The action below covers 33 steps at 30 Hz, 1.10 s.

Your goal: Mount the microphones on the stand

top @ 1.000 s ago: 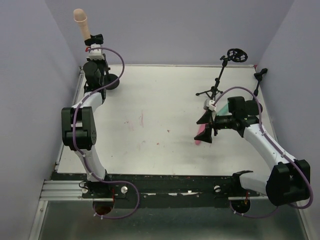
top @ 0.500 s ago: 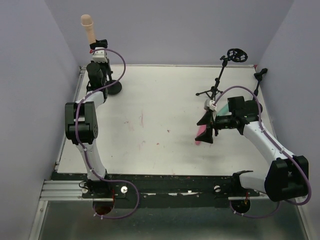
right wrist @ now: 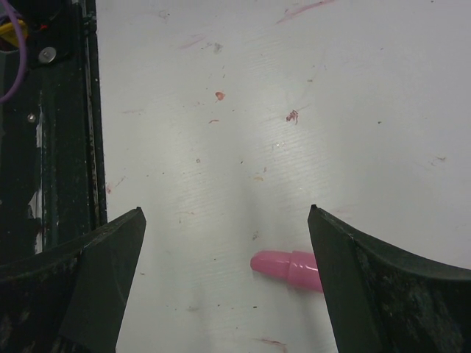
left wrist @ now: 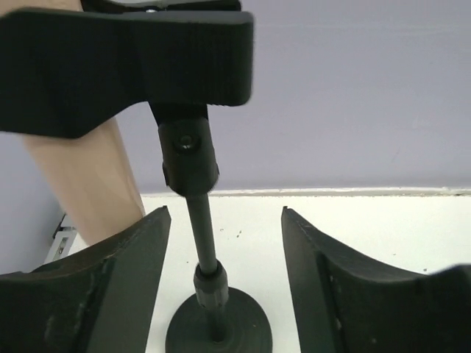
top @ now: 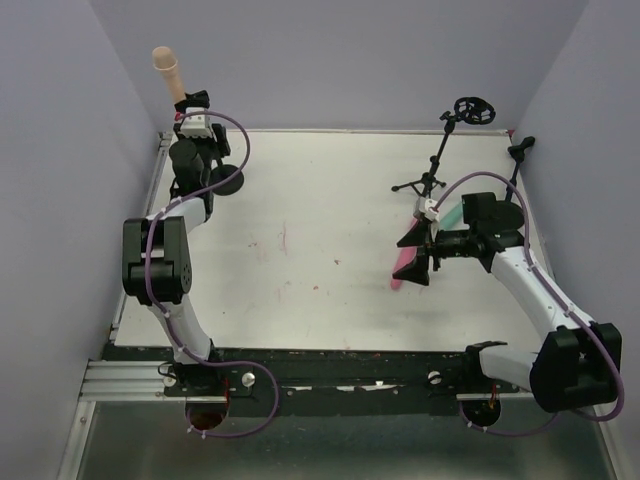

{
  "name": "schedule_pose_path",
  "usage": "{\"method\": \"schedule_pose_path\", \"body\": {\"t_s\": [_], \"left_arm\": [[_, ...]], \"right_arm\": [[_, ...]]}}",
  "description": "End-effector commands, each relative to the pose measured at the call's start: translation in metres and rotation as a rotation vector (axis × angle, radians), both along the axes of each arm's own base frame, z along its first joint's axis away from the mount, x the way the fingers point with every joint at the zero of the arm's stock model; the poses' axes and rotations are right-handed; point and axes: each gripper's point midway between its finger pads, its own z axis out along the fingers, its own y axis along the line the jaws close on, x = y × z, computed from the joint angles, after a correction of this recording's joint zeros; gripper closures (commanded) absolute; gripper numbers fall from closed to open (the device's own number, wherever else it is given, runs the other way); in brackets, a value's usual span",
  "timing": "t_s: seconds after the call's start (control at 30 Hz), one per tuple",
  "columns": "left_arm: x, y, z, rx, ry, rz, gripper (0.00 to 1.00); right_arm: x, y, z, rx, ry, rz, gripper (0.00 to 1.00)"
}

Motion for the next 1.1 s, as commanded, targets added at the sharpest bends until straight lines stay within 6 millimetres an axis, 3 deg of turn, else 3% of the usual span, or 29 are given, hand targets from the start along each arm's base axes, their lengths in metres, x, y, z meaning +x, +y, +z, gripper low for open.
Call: {"method": "schedule_pose_path", "body": {"t_s": [0.0,0.13,0.47,0.57,0.7,0.83,0.93,1.07], "left_arm": [[-0.03,-0.007,0.05,-0.013,-0.106,-0.045,0.27],[-0.058,-0.012,0.051,-0.052,-0.069,-0.063,0.21],[-0.154,-0.029,0.019,-0.223,0.11,-0.088,0.14],[-0.181,-0.034,0.04,-0.268,0.109,-0.094,0.1],[-0.22,-0.048,0.083,-0.283,0.069,-0.165,0.03],[-0.259,-0.066,0.104,-0.293,0.037,-0.261,0.02],[-0.284,-0.084,0.103,-0.327,0.031,-0.356,0.02],[-0.305,-0.107,0.086,-0.321,0.064,-0.457,0.01]], "right_arm": [[-0.002,0.0,0.008,0.028,-0.033,0.006,0.0],[-0.006,-0.003,0.011,0.033,-0.049,0.015,0.0],[-0.01,-0.011,0.028,0.025,-0.138,-0.002,0.0],[-0.007,-0.013,0.034,0.019,-0.14,-0.025,0.0],[-0.003,-0.017,0.063,-0.014,-0.151,-0.056,0.0],[0.007,-0.029,0.113,-0.072,-0.166,-0.164,0.0],[0.02,-0.039,0.153,-0.082,-0.174,-0.311,0.0],[0.044,-0.057,0.201,-0.039,-0.207,-0.542,0.0]]}}
